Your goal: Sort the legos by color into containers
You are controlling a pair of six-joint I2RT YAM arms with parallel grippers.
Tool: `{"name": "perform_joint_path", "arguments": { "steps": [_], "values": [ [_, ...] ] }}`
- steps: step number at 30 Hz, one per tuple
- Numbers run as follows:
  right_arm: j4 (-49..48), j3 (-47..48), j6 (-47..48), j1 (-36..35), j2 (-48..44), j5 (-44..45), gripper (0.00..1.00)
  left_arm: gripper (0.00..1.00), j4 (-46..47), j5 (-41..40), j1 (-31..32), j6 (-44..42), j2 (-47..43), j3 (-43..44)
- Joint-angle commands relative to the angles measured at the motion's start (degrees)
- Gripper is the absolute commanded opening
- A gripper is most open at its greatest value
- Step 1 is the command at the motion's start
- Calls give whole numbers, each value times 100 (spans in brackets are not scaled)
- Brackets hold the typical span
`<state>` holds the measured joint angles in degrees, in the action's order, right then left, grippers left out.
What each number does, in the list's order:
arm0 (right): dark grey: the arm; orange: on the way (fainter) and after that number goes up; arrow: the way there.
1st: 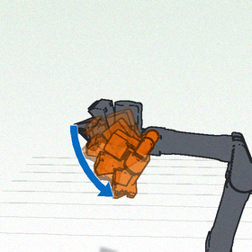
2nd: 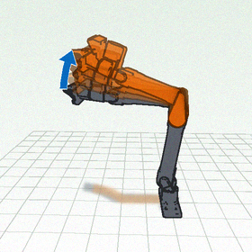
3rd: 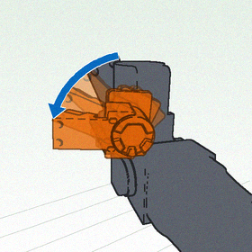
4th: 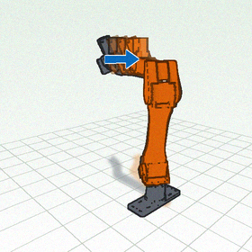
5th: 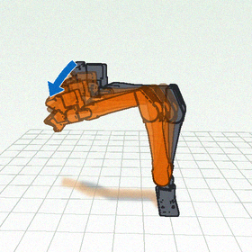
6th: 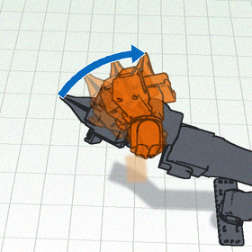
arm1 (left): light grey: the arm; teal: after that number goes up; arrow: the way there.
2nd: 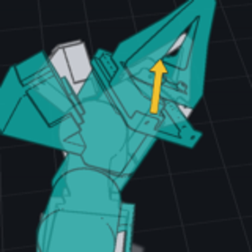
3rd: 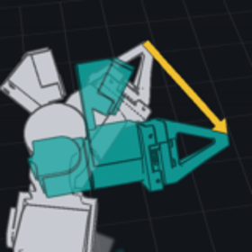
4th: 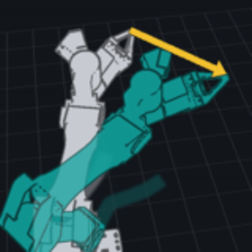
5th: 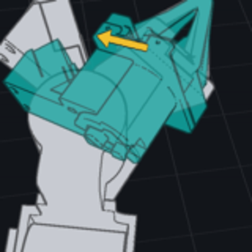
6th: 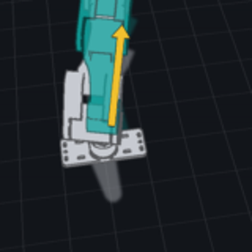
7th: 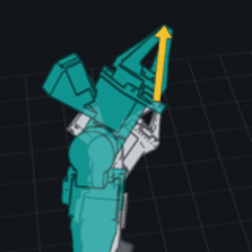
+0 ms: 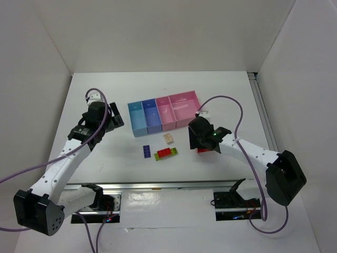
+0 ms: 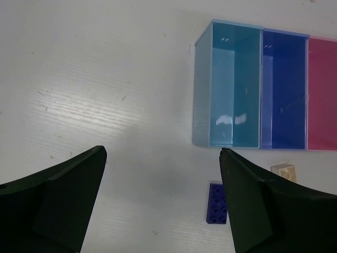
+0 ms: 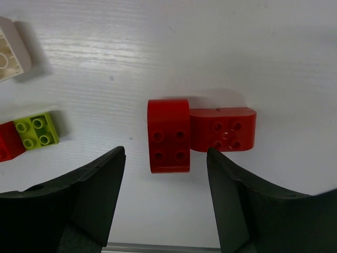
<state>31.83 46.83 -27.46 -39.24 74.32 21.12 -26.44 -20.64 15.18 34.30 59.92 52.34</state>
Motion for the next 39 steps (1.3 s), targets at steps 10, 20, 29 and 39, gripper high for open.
{"name": "perform_joint_path", "arguments": {
  "steps": [10,20,29,39],
  "values": [
    [-556,-69,197,-48,389,-144,67,98,-81,166,-15,-3,160,198],
    [-608,-69,250,-48,618,-153,65,97,-81,587,-15,-55,108,145],
    [-276,247,198,-48,618,-205,21,97,-81,1404,38,-301,-156,795],
    [165,1732,22,-48,-31,-1197,21,96,1035,3619,696,-1179,-77,681]
  ]
}}
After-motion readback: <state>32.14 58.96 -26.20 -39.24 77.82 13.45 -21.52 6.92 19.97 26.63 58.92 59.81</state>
